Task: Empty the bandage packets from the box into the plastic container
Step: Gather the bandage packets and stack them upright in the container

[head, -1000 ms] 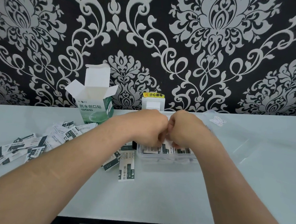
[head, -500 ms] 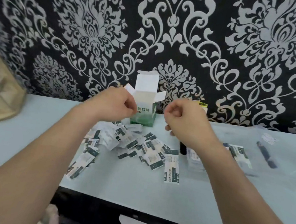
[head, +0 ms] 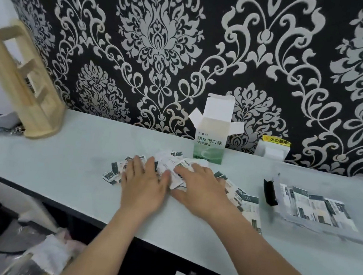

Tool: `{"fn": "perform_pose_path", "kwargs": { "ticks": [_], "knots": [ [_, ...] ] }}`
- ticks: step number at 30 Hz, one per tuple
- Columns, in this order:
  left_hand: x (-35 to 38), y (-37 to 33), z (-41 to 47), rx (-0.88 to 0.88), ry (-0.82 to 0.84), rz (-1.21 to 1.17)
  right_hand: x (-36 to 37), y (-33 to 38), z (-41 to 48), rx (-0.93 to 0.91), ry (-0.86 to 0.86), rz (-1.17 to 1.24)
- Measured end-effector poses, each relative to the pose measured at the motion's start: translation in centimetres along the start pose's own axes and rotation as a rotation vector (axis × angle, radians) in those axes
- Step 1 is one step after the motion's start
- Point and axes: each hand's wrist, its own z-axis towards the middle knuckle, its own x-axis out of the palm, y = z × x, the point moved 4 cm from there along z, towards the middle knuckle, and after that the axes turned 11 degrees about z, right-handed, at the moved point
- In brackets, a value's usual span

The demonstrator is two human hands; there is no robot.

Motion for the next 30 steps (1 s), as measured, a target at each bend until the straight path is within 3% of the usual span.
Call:
{"fn": "perform_pose_path", "kwargs": {
  "ticks": [4,7,9,11,14,16,20,23,26,30],
  "knots": [
    [-0.7,-1.8,0.2,0.036,-0.160,-0.249,-1.0,0.4,0.3,-0.014,-0.146,-0.094],
    [-1.4,-2.9,-0.3,-0.049,-0.076,-0.630,-1.9,-0.3,-0.1,-0.021,-0.248,-0.034],
    [-1.8,-3.0,0.1,-0.069,-0.008,-0.725,-2.5,-0.8,-0.3,0.002,-0.286,0.079],
    [-2.6,-3.1,0.8,-0.003,0.075,-0.522,-3.1,-1.5,-0.5,0.055,-0.315,0.173],
    [-3.4,-3.0,1.2,0.141,0.147,-0.004,-4.0,-2.3,-0.7,0.090,-0.359,0.221],
    [-3.4,-3.0,1.4,0.197,0.213,0.117,-4.6,-2.6,-0.9,0.086,-0.386,0.283],
    [-3.5,-3.1,2.5,0.246,0.333,0.048,-5.3,-1.7,-1.2,-0.019,-0.424,0.446],
    [-3.9,-3.1,3.2,0.282,0.406,0.040,-4.1,-0.3,-1.1,-0.097,-0.209,0.482],
    [-3.8,-3.0,3.5,0.285,0.436,0.070,-2.2,0.3,-1.0,-0.094,-0.007,0.319],
    [-3.7,-3.2,4.1,0.240,0.393,-0.012,-1.6,0.0,-0.9,-0.086,0.007,0.113]
  ]
}}
